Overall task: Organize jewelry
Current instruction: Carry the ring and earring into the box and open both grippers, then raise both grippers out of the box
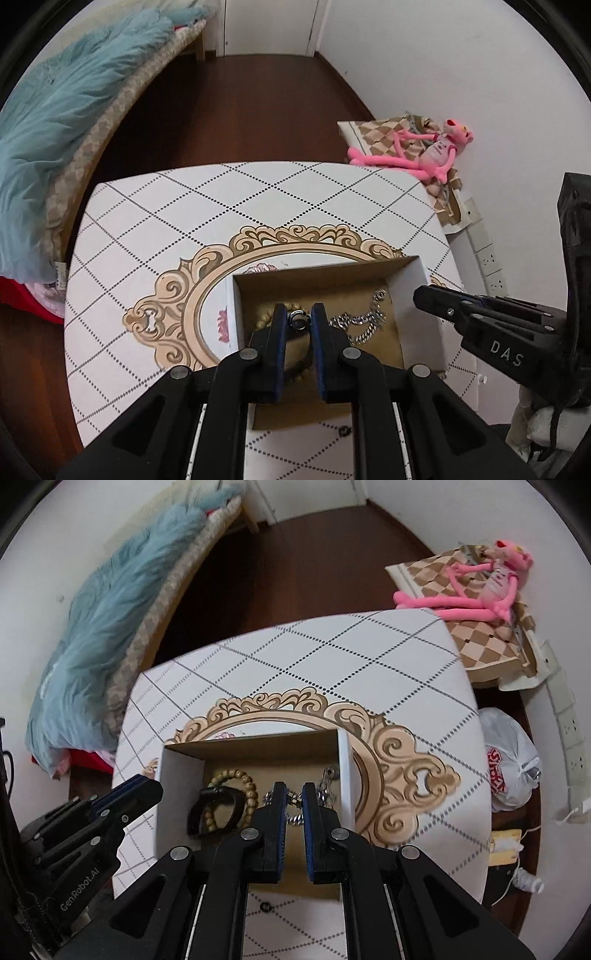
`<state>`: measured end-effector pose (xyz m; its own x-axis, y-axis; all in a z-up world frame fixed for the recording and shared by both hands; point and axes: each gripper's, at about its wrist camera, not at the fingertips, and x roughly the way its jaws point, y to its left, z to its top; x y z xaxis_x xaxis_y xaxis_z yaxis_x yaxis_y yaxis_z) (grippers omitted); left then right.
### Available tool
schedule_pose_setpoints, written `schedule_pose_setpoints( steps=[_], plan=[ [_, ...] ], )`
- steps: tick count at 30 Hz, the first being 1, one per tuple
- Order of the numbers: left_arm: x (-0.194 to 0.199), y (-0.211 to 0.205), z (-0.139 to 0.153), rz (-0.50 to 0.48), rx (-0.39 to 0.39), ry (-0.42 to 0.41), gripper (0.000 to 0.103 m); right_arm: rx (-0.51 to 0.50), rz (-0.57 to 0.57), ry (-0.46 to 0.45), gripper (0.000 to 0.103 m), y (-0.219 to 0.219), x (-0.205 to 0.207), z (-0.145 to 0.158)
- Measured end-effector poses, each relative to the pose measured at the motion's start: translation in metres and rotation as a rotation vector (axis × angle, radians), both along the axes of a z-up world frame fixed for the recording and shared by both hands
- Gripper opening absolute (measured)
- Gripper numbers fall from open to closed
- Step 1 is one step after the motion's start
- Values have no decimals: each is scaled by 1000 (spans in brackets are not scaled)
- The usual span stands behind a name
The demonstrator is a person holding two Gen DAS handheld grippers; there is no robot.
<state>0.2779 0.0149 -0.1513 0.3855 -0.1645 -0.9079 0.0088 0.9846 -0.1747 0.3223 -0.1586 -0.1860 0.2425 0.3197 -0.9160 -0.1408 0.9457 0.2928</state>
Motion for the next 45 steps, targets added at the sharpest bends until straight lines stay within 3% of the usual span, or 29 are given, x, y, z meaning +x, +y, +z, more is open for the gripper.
schedule_pose_setpoints(
  steps=[4, 5, 6, 7, 8, 9, 10, 16, 18, 21, 22, 24, 26, 28, 36, 45],
  plan=[
    [16, 5, -9, 28, -36, 63, 14, -17, 20, 49, 9, 5, 17, -11],
    [19, 6, -9, 34, -26, 73, 22, -19, 22, 60, 9, 6, 18, -13],
    [20, 6, -9, 41, -8, 75, 42, -21, 23, 74, 10, 6, 21, -15],
    [22, 6, -7, 48, 18, 74, 56, -21, 24, 76, 12, 6, 21, -16],
    [22, 8, -4, 55, 37, 58, 72, -22, 23, 74, 22, 6, 22, -15],
    [21, 9, -1, 59, 40, 42, 73, -20, 19, 72, 38, 6, 22, -15],
    [20, 11, 1, 66, 49, 35, 73, -16, 15, 68, 44, 5, 22, -13],
    [11, 24, 11, 98, 93, 14, 74, -48, 5, 3, 46, 4, 15, 4],
    [6, 27, 14, 108, 110, -2, 89, -71, 1, -19, 49, 3, 11, 9],
    [-6, 30, 19, 129, 141, -34, 99, -125, -9, -53, 58, 1, 2, 16],
    [-9, 30, 19, 133, 156, -43, 101, -147, -11, -61, 63, 1, -1, 17],
    [-19, 30, 18, 147, 201, -67, 103, -200, -10, -71, 89, 1, -10, 16],
    [-27, 30, 14, 150, 230, -72, 103, -241, -7, -71, 99, 2, -18, 13],
    [-33, 29, 10, 150, 229, -65, 103, -288, 0, -70, 99, 4, -27, 8],
    [-56, 25, 2, 146, 235, -42, 103, -308, 10, -71, 99, 10, -54, 5],
    [-83, 28, 29, 180, 221, -94, 103, -297, -8, -140, 99, 9, -79, 33]
  ],
)
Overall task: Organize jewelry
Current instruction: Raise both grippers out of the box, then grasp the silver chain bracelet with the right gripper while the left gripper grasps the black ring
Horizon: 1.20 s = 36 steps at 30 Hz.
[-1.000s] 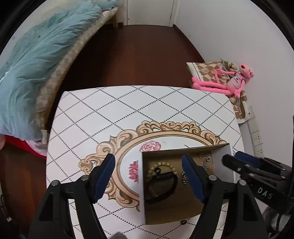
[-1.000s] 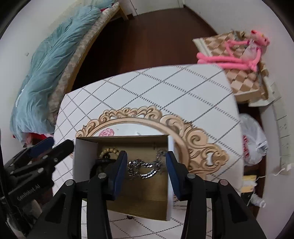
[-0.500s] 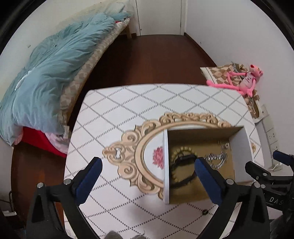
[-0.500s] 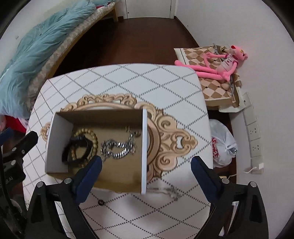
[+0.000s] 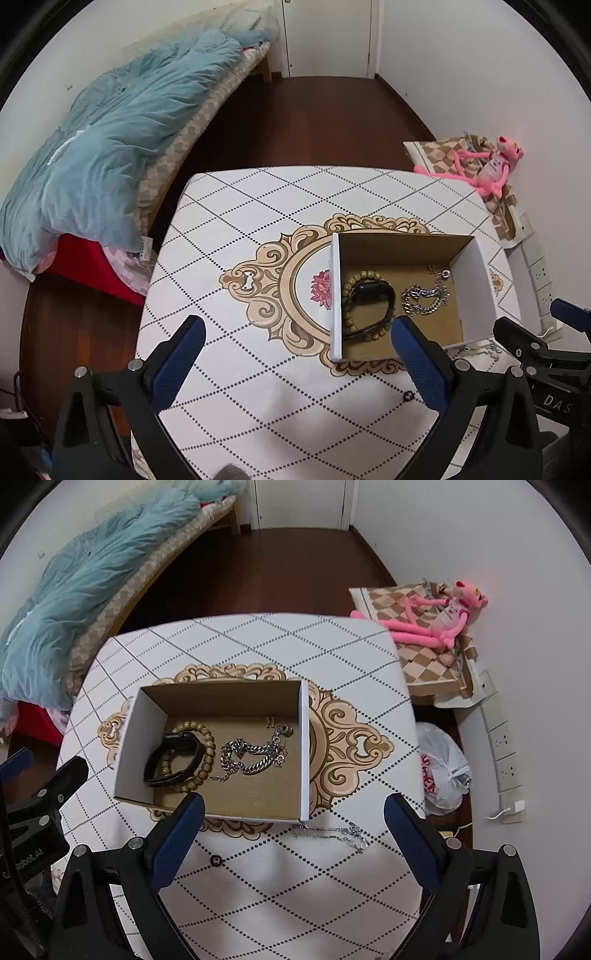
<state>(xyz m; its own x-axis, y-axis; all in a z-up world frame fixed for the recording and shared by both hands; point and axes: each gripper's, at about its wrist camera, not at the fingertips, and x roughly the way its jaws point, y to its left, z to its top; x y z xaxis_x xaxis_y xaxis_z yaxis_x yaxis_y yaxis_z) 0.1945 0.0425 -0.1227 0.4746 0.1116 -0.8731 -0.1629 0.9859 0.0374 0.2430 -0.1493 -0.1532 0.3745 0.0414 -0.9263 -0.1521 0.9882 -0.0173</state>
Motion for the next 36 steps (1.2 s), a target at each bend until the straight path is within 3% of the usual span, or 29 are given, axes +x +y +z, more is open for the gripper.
schedule_pose_setpoints(
  steps=[3, 11, 21, 25, 34, 36],
  plan=[
    [-14, -4, 15, 11, 35, -40, 103, 0, -10, -42, 99, -3, -13, 15],
    [-45, -9, 53, 13, 27, -121, 103, 4, -41, -150, 99, -15, -47, 56],
    [-73, -13, 75, 9, -8, -150, 103, 24, -37, -251, 99, -21, -88, 97],
    [-76, -13, 57, 20, 15, -123, 103, 58, -53, -195, 99, -32, -90, 80],
    [-73, -34, -41, -1, 11, 54, 103, 73, -155, 19, 99, -82, -87, -39],
    [-70, -42, -57, -18, 1, 75, 102, 76, -163, 34, 93, -90, -87, -57]
  ],
)
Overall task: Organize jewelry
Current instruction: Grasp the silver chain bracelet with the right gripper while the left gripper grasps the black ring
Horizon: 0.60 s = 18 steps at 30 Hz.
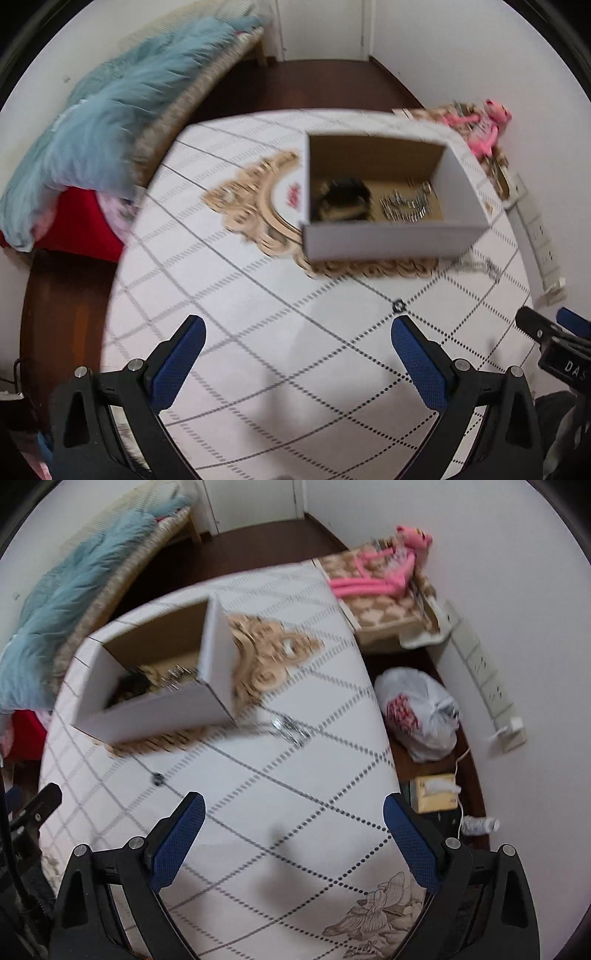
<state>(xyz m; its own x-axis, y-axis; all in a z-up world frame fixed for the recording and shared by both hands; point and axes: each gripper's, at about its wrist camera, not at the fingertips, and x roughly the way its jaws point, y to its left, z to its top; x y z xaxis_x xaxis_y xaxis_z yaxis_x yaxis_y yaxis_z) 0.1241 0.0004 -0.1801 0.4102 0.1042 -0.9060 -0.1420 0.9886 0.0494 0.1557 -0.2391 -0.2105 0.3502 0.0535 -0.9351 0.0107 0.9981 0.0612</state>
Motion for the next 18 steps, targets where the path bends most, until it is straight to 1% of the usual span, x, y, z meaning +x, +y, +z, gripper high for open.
schedule_pose_setpoints(
  steps=[1, 3, 6, 11, 13, 15, 17, 18],
  plan=[
    [2, -4, -8, -8, -9, 13, 102, 1, 1, 1, 90, -3, 0, -7],
    [7, -10, -21, -24, -34, 38, 102, 5, 1, 3, 77, -7, 4, -17],
    [15, -17, -33, -35, -54, 61, 102, 11, 1, -10, 75, -9, 16, -30],
    [22, -23, -36, -40, -52, 59, 102, 35, 13, -56, 70, -10, 44, -44],
    [25, -23, -37, -45, -52, 57, 102, 33, 30, -67, 66, -7, 54, -48],
    [27, -25, -37, -57, -57, 48, 102, 14, 61, -58, 60, 1, 64, -54],
    [27, -27, -38, -73, -59, 45, 102, -32, 97, -88, 55, 10, 66, -56],
    [27, -28, -38, -79, -59, 47, 102, -30, 114, -100, 44, 13, 66, -56]
  ],
)
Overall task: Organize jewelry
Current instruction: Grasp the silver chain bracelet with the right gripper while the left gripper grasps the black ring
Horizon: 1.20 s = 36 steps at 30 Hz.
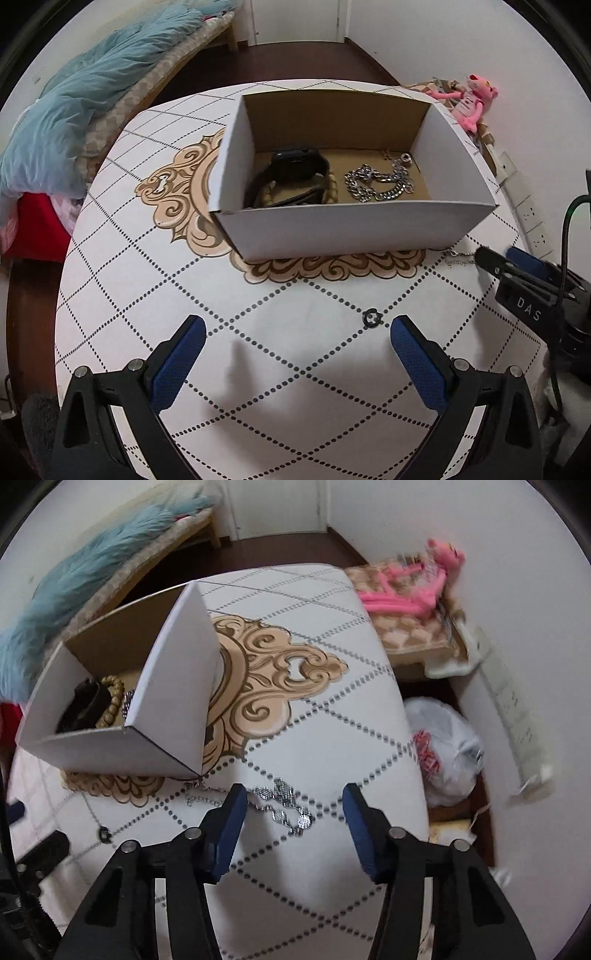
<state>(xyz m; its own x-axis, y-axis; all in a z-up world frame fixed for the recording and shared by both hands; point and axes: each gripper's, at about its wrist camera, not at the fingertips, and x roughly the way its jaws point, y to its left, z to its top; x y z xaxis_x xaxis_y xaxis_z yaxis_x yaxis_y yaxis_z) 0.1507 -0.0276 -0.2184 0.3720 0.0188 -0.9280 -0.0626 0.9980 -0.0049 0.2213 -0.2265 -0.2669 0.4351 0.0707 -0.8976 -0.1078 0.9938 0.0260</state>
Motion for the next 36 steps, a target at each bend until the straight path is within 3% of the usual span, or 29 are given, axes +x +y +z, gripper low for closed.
schedule_pose_setpoints(
  steps=[1, 2, 5, 13, 18, 22, 23, 27, 36],
  plan=[
    [0, -1, -1, -6, -1, 2, 102, 15, 9, -6, 34, 1, -1, 1],
    [-1, -2, -2, -8, -2, 4, 102, 29, 16, -5, 11, 1, -2, 2],
    [0, -1, -6, -11, -11, 15, 100, 69, 0, 23, 4, -4, -6, 2],
    [-2, -16, -10, -49, -42, 13, 98, 199, -92, 90, 4, -28, -60, 6],
    [3, -30, -20, -82, -40, 34, 59, 218, -144, 102, 4, -37, -83, 4],
    [5, -36, -23, -98, -27, 23, 39, 216, -159, 102, 4, -40, -85, 4],
    [7, -37, -22, -100, -22, 17, 30, 210, -157, 102, 4, -39, -85, 4],
    [11, -37, -22, -105, -30, 4, 12, 204, -156, 105, 4, -39, -84, 4],
    [5, -34, -17, -120, -69, -21, 5, 206, -158, 93, 4, -39, -83, 14]
  ],
)
